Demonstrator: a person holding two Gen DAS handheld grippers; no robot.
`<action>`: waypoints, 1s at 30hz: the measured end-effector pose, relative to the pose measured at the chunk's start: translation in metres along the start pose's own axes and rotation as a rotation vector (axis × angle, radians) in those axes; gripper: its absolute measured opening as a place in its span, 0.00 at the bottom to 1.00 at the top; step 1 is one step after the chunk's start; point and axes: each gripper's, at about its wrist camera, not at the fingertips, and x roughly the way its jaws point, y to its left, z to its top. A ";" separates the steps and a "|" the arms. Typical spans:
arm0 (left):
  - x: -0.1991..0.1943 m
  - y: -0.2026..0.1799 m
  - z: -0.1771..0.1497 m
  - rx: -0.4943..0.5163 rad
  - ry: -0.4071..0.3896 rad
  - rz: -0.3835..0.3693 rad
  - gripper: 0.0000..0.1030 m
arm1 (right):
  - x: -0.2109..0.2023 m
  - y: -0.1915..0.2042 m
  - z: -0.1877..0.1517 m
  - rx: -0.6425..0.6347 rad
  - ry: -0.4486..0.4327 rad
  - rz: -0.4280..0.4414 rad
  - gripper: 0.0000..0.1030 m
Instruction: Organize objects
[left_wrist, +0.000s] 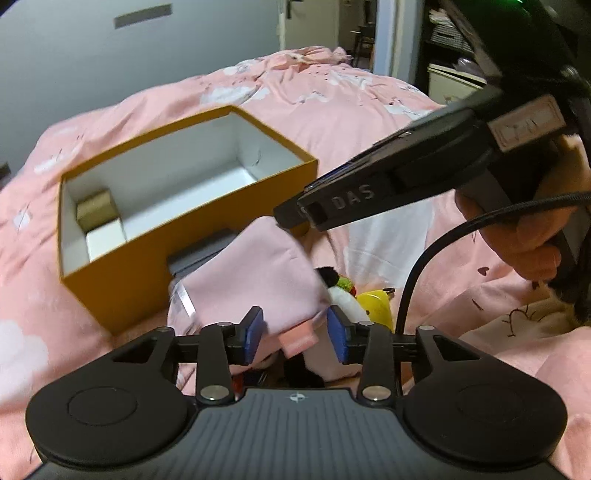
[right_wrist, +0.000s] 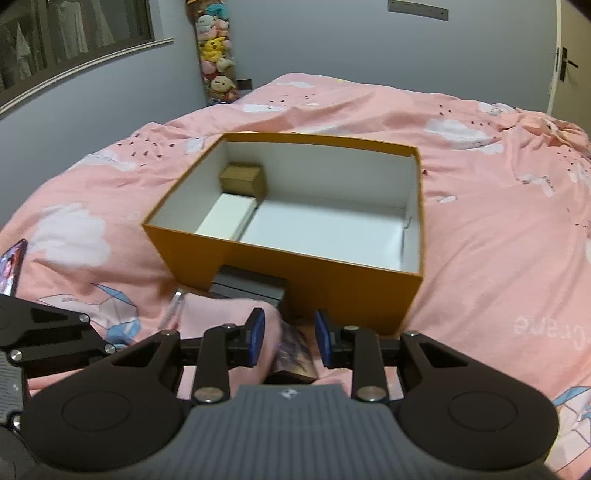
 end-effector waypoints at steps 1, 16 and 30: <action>-0.002 0.002 0.000 -0.012 0.002 0.002 0.50 | -0.001 0.002 0.000 -0.003 -0.003 0.007 0.31; -0.002 0.046 -0.014 -0.219 0.199 0.187 0.48 | -0.002 0.064 -0.012 -0.342 0.067 0.134 0.31; 0.001 0.060 -0.023 -0.282 0.212 0.231 0.45 | 0.025 0.101 -0.051 -0.716 0.128 -0.017 0.63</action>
